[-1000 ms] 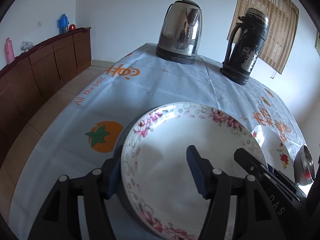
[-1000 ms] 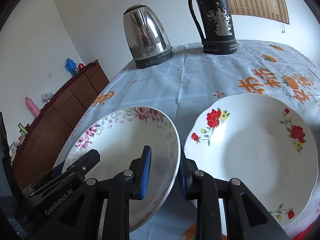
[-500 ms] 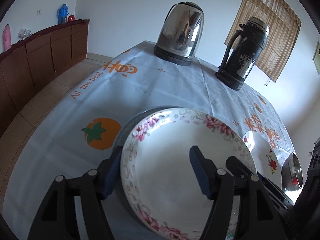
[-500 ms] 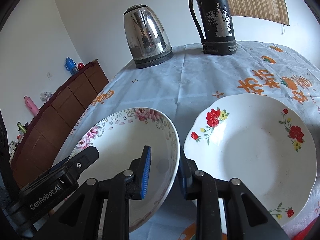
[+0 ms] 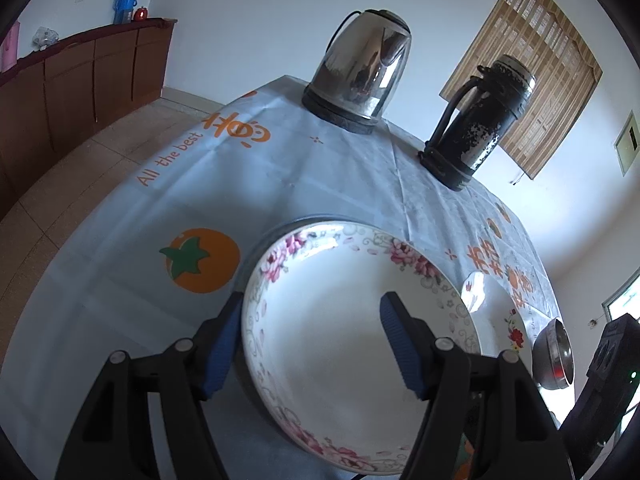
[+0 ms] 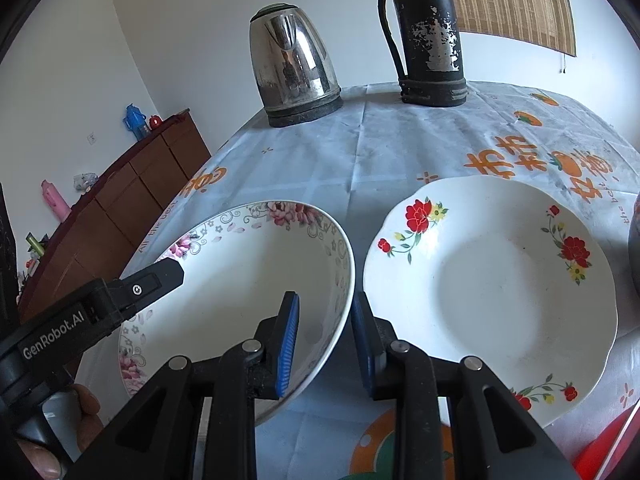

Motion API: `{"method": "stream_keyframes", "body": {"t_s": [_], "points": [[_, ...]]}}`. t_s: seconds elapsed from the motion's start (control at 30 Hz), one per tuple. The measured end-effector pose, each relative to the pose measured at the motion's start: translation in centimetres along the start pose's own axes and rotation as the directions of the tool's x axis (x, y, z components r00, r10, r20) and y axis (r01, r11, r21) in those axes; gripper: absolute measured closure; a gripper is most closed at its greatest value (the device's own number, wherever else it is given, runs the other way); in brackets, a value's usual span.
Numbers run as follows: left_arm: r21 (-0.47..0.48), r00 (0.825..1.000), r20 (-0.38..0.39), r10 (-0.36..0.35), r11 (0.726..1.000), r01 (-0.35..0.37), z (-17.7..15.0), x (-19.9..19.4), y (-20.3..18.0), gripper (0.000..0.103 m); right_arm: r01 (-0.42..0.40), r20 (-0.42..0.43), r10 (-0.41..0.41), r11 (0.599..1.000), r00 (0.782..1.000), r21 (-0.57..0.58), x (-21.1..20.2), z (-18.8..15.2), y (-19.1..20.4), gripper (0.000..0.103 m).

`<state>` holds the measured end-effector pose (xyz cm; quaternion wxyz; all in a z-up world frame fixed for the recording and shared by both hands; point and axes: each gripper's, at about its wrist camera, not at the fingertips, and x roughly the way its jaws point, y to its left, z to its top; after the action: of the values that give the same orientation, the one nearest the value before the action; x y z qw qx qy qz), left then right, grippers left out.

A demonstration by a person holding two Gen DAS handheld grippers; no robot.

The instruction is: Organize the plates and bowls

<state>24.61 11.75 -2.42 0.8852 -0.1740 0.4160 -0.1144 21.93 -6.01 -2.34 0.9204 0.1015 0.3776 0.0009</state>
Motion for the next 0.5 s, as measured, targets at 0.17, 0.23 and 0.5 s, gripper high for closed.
{"method": "stream_keyframes", "body": {"t_s": [0.17, 0.23, 0.5], "points": [[-0.050, 0.999, -0.010, -0.052, 0.997, 0.052, 0.3, -0.3, 0.9, 0.034, 0.045, 0.001, -0.045, 0.998, 0.999, -0.043, 0.0, -0.2, 0.6, 0.074], [-0.051, 0.998, -0.010, -0.055, 0.997, 0.055, 0.4, -0.4, 1.0, 0.034, 0.057, 0.006, -0.057, 0.997, 0.998, -0.061, 0.0, -0.3, 0.8, 0.074], [-0.012, 1.000, 0.000, -0.032, 0.999, 0.032, 0.4, -0.6, 0.6, 0.034, 0.089, 0.028, -0.086, 0.991, 0.996, -0.102, 0.2, -0.5, 1.2, 0.074]]}}
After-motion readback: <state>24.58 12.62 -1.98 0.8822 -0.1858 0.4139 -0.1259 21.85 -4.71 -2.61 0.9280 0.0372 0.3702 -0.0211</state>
